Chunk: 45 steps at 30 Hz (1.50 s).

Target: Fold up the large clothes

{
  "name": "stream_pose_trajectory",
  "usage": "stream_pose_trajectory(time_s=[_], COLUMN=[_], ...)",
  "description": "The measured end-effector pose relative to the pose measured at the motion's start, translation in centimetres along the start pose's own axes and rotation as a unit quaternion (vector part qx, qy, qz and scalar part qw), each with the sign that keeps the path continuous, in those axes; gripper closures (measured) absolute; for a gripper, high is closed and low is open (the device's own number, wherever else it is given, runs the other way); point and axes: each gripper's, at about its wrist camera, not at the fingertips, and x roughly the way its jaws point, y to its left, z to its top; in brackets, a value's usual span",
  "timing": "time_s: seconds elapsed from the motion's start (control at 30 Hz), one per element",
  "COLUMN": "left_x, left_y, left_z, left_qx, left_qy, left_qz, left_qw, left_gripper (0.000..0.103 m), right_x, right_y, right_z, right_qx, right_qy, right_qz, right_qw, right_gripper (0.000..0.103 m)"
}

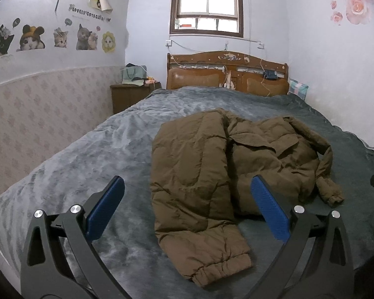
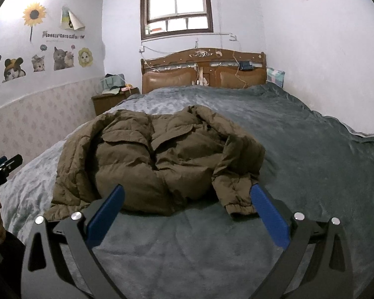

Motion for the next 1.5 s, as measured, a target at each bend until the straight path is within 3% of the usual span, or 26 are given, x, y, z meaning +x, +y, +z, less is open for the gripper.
stream_pose_trajectory(time_s=[1.5], left_x=[-0.08], left_y=[-0.89], left_z=[0.04], left_qx=[0.021], left_qy=[0.001], left_qz=[-0.004], left_qw=[0.9998], left_gripper=[0.003], right_x=[0.18], right_y=[-0.72], right_z=[0.15], right_qx=[0.005], right_qy=[0.005], right_qz=[-0.013], right_qw=[1.0], right_gripper=[0.002])
